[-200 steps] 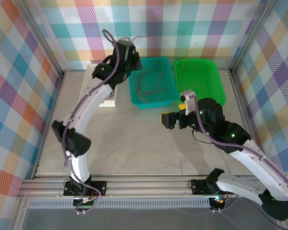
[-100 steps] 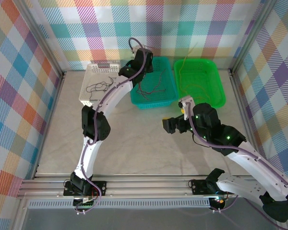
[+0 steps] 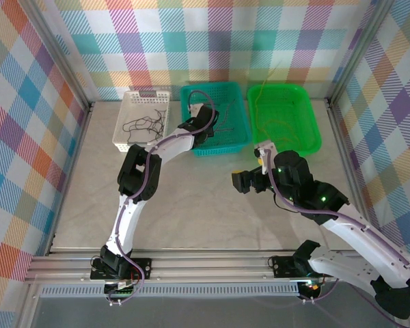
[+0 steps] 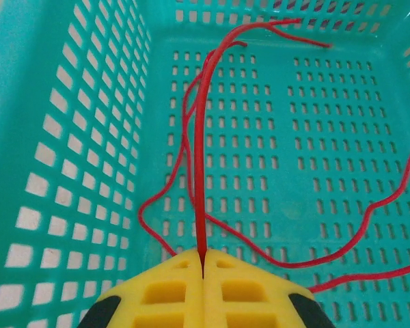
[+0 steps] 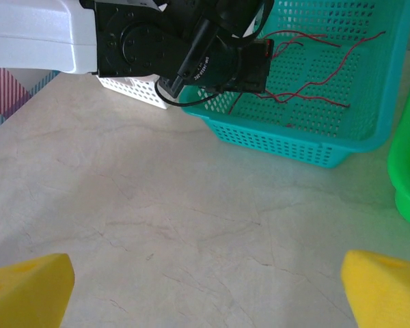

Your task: Untangle the cables

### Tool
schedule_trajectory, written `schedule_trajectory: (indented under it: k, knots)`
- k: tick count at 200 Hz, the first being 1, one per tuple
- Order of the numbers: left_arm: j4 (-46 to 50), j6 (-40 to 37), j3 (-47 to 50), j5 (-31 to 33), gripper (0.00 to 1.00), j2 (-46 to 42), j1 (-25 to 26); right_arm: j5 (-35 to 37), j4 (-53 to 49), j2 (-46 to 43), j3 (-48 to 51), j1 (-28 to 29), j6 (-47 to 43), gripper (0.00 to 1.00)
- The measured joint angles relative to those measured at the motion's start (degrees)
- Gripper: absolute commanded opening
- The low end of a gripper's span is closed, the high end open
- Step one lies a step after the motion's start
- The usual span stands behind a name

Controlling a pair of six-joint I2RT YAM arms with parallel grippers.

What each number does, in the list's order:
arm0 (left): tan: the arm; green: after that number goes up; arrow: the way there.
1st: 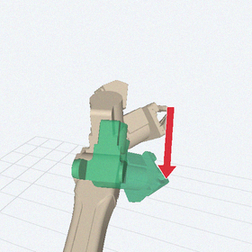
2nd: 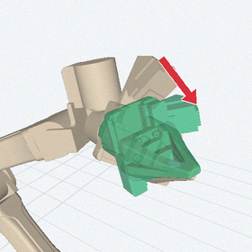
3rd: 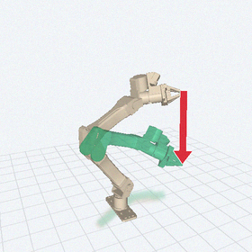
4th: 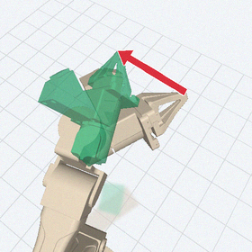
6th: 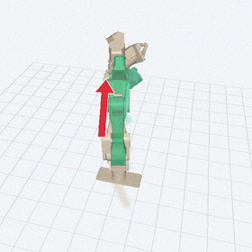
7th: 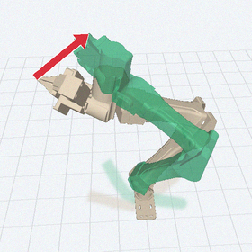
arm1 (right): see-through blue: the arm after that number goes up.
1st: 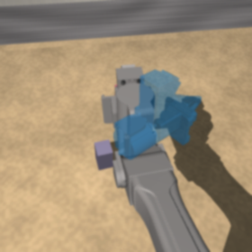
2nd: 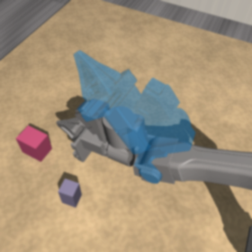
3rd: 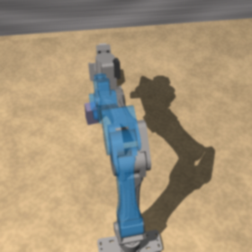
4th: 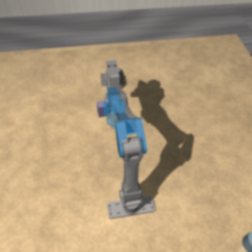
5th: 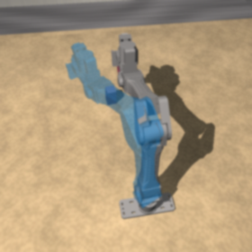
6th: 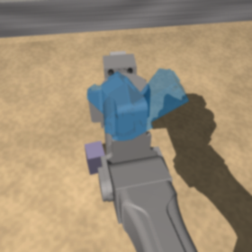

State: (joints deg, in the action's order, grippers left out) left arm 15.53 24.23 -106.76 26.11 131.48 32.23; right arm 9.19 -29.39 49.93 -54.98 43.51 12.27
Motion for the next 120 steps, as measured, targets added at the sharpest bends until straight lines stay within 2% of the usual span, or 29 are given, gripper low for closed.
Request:
schedule_trajectory:
  k: [22,33,42,47,73,99,120]
  knots:
    - [2.5,1.0,-4.7,-1.9,0.01,1.7,-0.3,-1.8,0.0,1.5,0.7,-1.5,1.6,1.00]
    - [3.1,1.2,-7.7,-3.2,0.24,3.1,-0.6,-3.5,-0.2,2.6,0.8,-2.9,2.5,1.00]
    - [3.5,1.2,-9.0,-4.5,0.50,3.5,-0.7,-4.9,-0.3,3.4,0.8,-4.5,3.5,1.00]
    - [3.7,1.2,-9.2,-4.9,0.58,3.5,-0.7,-5.6,-0.3,3.7,0.9,-5.5,3.8,1.00]
    - [4.3,0.3,-10.9,-7.8,0.76,3.4,-1.1,-9.4,-0.7,4.0,0.9,-10.0,5.9,1.00]
    - [6.3,-2.1,-12.7,-9.8,0.99,0.9,-1.4,-13.6,-1.4,4.6,0.7,-14.2,7.5,1.00]
    - [7.9,-3.0,-12.7,-11.2,1.00,-5.0,-1.4,-16.7,-2.1,6.4,-0.2,-17.9,8.8,1.00]
